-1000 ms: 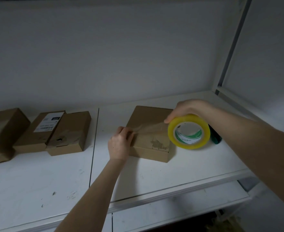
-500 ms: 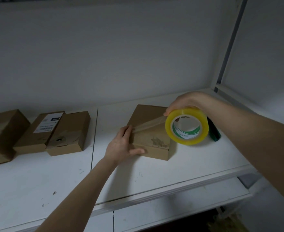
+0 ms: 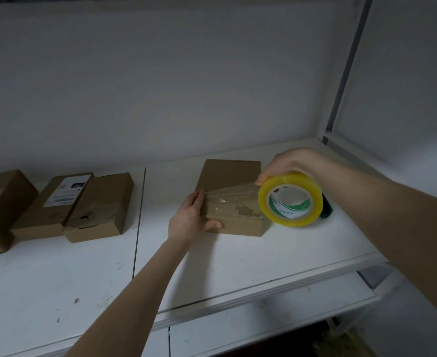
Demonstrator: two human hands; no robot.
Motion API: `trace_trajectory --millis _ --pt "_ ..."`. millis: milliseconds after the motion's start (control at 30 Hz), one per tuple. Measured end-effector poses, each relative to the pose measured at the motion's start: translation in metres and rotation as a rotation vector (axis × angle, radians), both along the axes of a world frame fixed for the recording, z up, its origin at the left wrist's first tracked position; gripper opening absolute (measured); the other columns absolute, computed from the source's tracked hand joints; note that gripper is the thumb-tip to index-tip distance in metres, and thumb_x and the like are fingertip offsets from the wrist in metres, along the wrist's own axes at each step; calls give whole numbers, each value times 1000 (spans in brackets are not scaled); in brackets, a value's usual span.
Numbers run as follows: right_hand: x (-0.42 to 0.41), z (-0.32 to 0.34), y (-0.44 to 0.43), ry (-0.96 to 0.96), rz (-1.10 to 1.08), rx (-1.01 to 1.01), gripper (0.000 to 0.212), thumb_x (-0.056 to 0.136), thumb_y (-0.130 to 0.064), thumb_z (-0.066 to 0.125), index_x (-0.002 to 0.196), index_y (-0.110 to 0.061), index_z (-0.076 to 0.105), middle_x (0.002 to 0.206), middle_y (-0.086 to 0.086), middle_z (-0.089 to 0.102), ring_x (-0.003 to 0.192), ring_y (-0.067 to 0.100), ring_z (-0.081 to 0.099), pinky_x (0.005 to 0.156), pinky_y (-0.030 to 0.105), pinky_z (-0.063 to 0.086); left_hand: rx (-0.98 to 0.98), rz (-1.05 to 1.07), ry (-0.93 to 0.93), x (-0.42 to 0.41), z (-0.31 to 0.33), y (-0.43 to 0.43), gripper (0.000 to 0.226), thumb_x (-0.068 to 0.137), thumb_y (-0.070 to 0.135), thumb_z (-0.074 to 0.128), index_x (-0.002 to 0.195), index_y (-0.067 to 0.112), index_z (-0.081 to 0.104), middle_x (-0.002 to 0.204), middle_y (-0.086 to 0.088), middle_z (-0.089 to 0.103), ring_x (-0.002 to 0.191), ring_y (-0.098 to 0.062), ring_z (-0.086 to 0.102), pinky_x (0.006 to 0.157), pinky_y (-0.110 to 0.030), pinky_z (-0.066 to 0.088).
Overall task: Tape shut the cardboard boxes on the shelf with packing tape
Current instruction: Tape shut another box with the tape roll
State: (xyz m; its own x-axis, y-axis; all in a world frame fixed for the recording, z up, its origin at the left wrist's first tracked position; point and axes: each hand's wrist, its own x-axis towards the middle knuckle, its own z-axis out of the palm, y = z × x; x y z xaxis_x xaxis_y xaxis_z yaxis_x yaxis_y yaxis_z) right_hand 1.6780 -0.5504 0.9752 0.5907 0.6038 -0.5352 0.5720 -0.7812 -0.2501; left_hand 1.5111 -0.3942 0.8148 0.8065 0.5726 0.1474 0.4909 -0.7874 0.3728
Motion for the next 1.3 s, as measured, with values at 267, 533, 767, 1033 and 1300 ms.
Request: trace_trajectory --millis 267,533,767,1033,1300 --pt "4 -10 -4 42 -21 2 28 96 -42 55 96 -14 58 79 -2 58 65 10 54 47 21 44 -19 -41 -18 -2 4 3 90 79 67 55 151 24 22 153 2 29 133 -23 41 95 -40 46" --pt "11 0 4 143 8 99 32 100 -38 51 81 -16 64 76 2 57 55 10 46 48 21 40 93 157 -16 15 14 -10 63 88 57 53 128 11 37 115 -11 61 100 -34 61 69 -36 45" --pt "8 -3 2 89 11 15 33 101 -40 48 113 -13 62 89 6 61 63 10 51 48 18 45 304 69 -167 12 8 -11 24 88 18 66 98 -1 53 87 -17 61 57 -37 59 44 -30 32" --pt "12 -19 1 18 -60 -83 41 94 -45 59 115 -10 63 93 3 65 85 20 62 88 37 51 617 19 -235 13 2 -10 30 57 -9 77 74 7 58 72 -9 59 57 -26 57 35 -25 34" --pt "18 -35 0 -31 -88 -169 43 89 -50 63 106 -10 61 105 8 63 93 25 61 89 36 49 763 -240 -367 15 17 5 34 69 -3 66 88 15 45 61 -4 54 43 -22 49 35 -22 25"
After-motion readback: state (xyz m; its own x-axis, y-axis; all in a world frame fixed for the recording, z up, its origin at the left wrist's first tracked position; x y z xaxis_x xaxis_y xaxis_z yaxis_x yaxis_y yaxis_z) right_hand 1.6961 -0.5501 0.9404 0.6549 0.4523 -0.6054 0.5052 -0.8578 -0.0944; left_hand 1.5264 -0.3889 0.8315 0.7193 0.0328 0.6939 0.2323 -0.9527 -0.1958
